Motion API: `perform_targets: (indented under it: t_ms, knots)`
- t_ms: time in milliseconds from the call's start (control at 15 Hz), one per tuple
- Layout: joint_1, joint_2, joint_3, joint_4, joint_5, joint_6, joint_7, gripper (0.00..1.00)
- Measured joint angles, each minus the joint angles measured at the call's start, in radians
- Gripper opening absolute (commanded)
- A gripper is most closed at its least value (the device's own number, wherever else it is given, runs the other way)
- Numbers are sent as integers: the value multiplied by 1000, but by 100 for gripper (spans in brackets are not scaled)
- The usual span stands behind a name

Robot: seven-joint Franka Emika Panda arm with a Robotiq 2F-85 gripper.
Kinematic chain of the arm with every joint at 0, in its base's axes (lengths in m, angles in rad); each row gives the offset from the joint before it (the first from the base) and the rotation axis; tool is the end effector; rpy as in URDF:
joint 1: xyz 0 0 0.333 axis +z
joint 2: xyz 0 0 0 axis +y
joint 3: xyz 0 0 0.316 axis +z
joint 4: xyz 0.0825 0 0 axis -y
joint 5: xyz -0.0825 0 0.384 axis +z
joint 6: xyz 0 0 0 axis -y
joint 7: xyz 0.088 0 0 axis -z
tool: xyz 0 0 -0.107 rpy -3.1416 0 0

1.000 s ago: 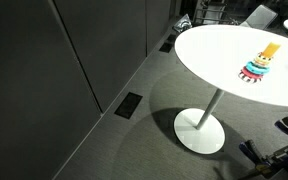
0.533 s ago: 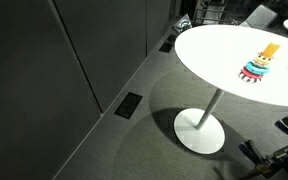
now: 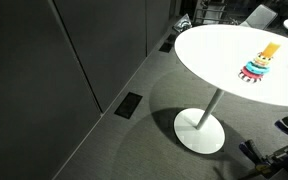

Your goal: Put the orange ring around the orange block

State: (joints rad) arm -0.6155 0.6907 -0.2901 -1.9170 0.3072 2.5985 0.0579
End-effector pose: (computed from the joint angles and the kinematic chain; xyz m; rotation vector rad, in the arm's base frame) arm 0.3835 -0.4910 0.1444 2.6001 -1.7021 0.0378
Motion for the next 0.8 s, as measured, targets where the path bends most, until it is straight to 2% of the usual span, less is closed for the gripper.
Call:
perform_targets:
  t_ms: [200,400,533,667,733,800]
  knots:
    - [11,-5,0,0,-1,0,0,34]
    - [45,-35,1,-1,-2,-12,0,13]
    - [72,-58,0,-4,-3,-21,0,9]
    - [95,-83,-1,-13,-3,-25,0,14]
    - [104,-96,-1,-18,-3,-28,0,13]
    - [111,-107,-1,-22,-3,-31,0,22]
